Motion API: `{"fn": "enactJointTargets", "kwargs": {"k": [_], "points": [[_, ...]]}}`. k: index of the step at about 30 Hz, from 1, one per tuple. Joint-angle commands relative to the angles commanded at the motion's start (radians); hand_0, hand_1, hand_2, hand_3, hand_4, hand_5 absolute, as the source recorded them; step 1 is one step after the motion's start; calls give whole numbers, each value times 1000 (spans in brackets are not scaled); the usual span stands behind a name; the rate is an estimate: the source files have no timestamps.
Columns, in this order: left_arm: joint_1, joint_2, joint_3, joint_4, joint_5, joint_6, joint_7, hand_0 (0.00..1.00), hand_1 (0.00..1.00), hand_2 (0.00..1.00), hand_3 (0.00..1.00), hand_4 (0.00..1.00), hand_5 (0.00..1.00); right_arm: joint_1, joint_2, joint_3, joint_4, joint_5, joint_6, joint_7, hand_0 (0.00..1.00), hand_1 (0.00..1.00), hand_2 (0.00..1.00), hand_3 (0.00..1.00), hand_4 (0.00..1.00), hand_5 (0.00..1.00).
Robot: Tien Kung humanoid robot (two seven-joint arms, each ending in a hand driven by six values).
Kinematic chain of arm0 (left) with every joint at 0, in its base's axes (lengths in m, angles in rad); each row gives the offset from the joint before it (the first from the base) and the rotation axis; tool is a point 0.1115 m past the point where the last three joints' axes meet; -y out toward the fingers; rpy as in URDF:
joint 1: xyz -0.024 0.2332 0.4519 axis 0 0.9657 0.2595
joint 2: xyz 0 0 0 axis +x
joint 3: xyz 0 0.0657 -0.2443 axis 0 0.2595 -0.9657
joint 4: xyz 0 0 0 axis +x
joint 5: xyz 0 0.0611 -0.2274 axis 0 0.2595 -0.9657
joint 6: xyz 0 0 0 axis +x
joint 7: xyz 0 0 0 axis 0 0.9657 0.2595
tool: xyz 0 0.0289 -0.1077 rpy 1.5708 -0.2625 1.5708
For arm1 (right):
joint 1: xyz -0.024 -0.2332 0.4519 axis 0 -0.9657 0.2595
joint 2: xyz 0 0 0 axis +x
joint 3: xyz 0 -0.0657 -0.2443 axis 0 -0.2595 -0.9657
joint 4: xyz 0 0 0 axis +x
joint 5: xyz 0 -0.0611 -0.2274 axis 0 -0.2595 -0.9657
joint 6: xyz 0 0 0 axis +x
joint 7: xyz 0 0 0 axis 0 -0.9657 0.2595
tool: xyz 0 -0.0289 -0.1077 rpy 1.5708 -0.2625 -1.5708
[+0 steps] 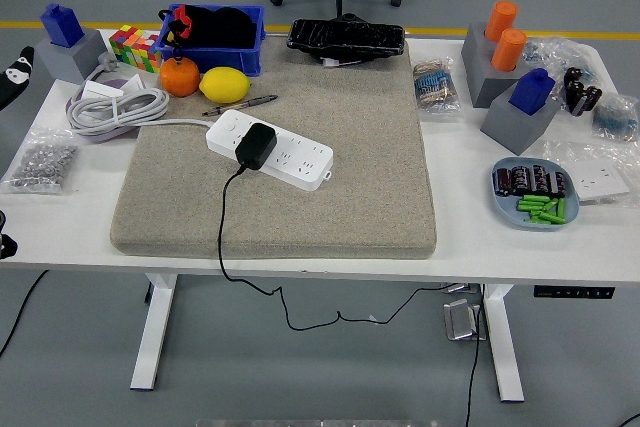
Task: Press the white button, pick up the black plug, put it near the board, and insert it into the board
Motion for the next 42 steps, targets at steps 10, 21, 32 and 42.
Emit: {"fn": "enactJointTargets", "kwargs": {"k": [10, 21, 32, 42], "points": [[-1, -2, 0, -3, 0, 0, 0, 883, 819, 782, 779, 774, 287, 2, 1, 3, 0, -2, 3, -1, 749, 620, 591, 595, 662, 365], [-2, -1, 0, -1, 1, 0, 0, 883, 819, 781, 772, 773, 287, 7, -4, 8, -3, -4, 4, -2, 750, 621, 593, 595, 662, 365], [2, -4, -3, -2, 2, -1, 0, 884, 819, 781, 770, 773, 287, 8, -6, 8, -11, -7, 6, -4, 750, 621, 595, 595, 663, 365], [6, -1, -6, -3, 2, 1, -2, 884, 819, 781, 770, 773, 287, 9, -8, 6, -15, -8, 7, -4, 751, 622, 595, 595, 663, 366]]}}
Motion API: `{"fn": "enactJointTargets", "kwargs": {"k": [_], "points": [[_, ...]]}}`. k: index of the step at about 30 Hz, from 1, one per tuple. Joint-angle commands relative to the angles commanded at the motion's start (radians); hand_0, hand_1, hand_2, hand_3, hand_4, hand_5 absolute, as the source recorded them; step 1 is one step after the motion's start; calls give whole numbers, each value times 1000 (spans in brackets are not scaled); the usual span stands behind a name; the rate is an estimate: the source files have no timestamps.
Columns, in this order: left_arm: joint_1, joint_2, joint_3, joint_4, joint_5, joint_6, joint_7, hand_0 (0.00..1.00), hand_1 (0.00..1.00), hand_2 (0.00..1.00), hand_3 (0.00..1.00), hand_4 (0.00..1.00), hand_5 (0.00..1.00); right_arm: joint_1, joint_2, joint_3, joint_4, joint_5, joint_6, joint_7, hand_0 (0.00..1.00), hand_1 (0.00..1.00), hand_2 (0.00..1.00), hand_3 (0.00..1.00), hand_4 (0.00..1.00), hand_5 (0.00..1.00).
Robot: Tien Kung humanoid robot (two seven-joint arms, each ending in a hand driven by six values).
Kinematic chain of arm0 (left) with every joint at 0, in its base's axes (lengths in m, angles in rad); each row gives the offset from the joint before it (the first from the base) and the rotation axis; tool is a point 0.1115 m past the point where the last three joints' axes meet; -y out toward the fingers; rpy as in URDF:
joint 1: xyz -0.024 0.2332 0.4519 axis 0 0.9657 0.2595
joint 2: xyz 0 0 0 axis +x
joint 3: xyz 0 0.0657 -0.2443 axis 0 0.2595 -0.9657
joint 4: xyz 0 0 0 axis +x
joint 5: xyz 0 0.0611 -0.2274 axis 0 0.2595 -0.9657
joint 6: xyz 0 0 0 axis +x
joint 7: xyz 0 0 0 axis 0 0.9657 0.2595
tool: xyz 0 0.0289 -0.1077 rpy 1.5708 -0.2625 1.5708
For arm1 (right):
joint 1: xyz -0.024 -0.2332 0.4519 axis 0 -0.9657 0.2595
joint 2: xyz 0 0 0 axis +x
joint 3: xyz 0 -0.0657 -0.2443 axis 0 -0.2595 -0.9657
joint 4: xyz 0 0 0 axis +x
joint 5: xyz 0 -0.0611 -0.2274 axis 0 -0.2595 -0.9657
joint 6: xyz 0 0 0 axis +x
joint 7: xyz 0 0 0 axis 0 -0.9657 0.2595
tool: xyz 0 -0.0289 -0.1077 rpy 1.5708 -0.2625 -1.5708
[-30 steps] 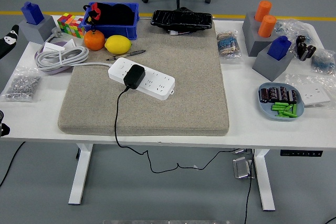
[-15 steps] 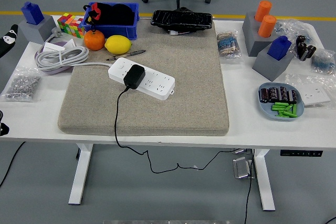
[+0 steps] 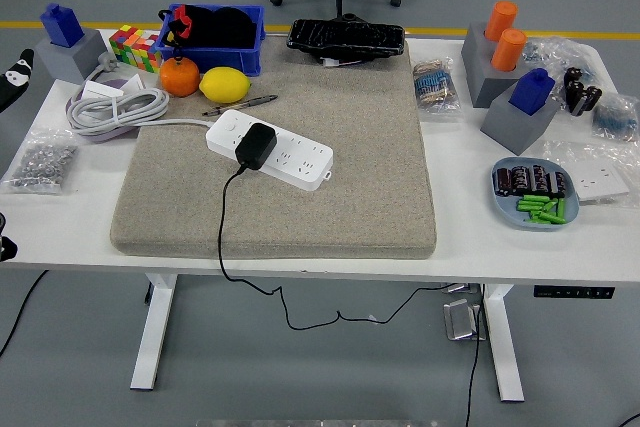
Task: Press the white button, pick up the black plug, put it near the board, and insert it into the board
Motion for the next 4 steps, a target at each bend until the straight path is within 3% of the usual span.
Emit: {"fn": "enactJointTargets", "kwargs": {"k": [4], "points": [[-1, 0, -2, -1, 1, 0, 0, 884, 819, 781, 770, 773, 287, 0, -2, -2, -1, 0, 0, 0, 751, 622, 595, 595, 663, 366]]}}
